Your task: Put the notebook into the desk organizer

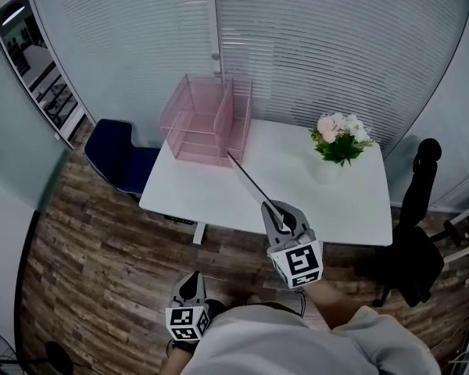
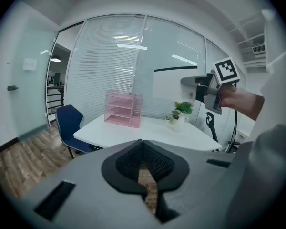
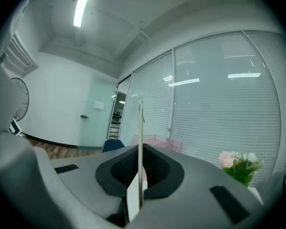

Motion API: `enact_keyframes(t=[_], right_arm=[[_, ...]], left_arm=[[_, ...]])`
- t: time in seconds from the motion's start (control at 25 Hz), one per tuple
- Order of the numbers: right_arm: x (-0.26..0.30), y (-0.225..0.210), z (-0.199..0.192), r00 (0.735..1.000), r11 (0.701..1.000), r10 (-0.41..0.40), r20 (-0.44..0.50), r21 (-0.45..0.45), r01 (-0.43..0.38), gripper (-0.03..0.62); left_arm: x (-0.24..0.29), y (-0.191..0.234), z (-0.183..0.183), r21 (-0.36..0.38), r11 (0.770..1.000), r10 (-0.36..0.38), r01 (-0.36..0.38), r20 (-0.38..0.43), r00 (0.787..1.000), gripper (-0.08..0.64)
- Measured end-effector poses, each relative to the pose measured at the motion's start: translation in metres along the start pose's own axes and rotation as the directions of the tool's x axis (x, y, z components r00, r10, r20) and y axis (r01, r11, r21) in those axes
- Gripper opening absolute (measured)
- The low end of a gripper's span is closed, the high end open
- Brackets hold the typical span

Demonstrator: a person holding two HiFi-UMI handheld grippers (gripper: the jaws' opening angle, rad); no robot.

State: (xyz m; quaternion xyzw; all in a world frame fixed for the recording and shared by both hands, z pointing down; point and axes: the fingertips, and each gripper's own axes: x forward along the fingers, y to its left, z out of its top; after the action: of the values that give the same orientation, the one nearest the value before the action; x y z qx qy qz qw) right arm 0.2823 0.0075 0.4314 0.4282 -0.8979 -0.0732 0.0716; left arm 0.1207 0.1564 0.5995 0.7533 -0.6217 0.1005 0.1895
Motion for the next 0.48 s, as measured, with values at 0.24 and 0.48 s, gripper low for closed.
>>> enact_keyframes(t=[0.24,0.48], right_arm=[[0.032,-0.007,0.017,0.999,1.0,0.011,0.044,-0.028,-0.01,0.023],[0.086,-0.006,0.024,0.999,0.999,-0.029,0.045,-0.037,0.031,0.023]], left_arm=[[-0.005,0.029,-0.004,-0.055,0.995,0.083,-0.083,0.013,0.996,0.008],[0.025,0.084,0.007,-0.062,0.995,0.076,-0.075,0.022,0.997,0.008]])
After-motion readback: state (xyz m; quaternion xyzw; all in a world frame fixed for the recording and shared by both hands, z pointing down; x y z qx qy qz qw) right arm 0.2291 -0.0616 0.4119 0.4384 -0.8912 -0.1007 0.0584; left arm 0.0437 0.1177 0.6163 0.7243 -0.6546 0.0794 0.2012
